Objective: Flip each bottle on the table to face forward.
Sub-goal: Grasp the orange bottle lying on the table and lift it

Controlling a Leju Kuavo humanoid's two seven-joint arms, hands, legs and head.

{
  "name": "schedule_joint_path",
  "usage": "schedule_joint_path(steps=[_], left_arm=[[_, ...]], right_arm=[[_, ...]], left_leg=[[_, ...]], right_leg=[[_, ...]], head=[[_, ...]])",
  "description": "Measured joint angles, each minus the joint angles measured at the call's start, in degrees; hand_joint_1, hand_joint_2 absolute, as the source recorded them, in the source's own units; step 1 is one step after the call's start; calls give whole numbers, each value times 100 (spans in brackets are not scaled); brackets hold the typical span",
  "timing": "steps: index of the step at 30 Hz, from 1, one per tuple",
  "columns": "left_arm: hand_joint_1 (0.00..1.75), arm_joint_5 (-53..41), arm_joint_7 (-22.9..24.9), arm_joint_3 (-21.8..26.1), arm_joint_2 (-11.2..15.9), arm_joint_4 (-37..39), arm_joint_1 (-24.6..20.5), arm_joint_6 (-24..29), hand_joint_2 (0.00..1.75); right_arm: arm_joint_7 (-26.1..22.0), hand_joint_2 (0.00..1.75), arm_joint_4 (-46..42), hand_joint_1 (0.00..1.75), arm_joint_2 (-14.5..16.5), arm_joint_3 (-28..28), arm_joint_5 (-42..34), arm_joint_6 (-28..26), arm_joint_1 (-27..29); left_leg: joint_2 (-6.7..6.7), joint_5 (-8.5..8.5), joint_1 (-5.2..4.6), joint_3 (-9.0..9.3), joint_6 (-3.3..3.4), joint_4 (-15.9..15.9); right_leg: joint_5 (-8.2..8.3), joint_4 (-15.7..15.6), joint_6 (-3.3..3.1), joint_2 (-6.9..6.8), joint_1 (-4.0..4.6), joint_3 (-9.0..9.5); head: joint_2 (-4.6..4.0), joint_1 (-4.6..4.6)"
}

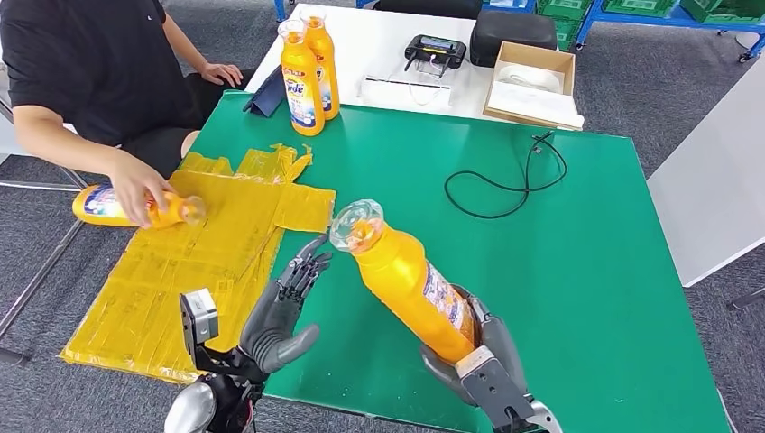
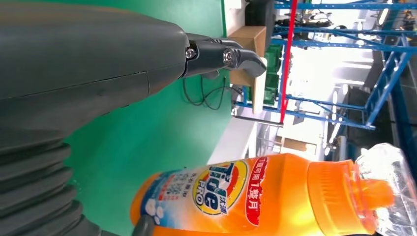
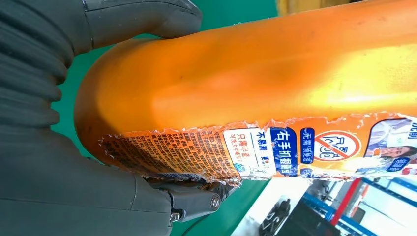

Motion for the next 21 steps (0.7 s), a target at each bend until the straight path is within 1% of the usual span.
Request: schedule_joint_path(steps=[3, 14, 17, 21], left_arm=[[0, 28, 4, -101, -24, -63, 40, -14, 175], [0, 267, 22, -505, -11, -179, 84, -105, 175], [0, 663, 140, -660, 24, -181, 84, -135, 175], [0, 1574, 409, -885, 125, -162, 85, -278, 175]], right_arm=[[-7, 175, -12, 175, -20, 163, -56, -16, 17], [24, 175, 13, 175, -245, 803, -97, -44, -20], [110, 175, 78, 175, -375, 1125, -58, -126, -84], [151, 175, 278, 175, -526, 1582, -22, -199, -225]], left_leg=[[0, 0, 0, 0, 0, 0], [0, -1, 0, -3, 1, 0], [0, -1, 0, -2, 0, 0], [0, -1, 0, -2, 0, 0]], right_leg=[[0, 0, 0, 0, 0, 0], [0, 0, 0, 0, 0, -1], [0, 0, 0, 0, 0, -1], [0, 0, 0, 0, 0, -1]], head=[[0, -1], [0, 0], [0, 0], [0, 0]])
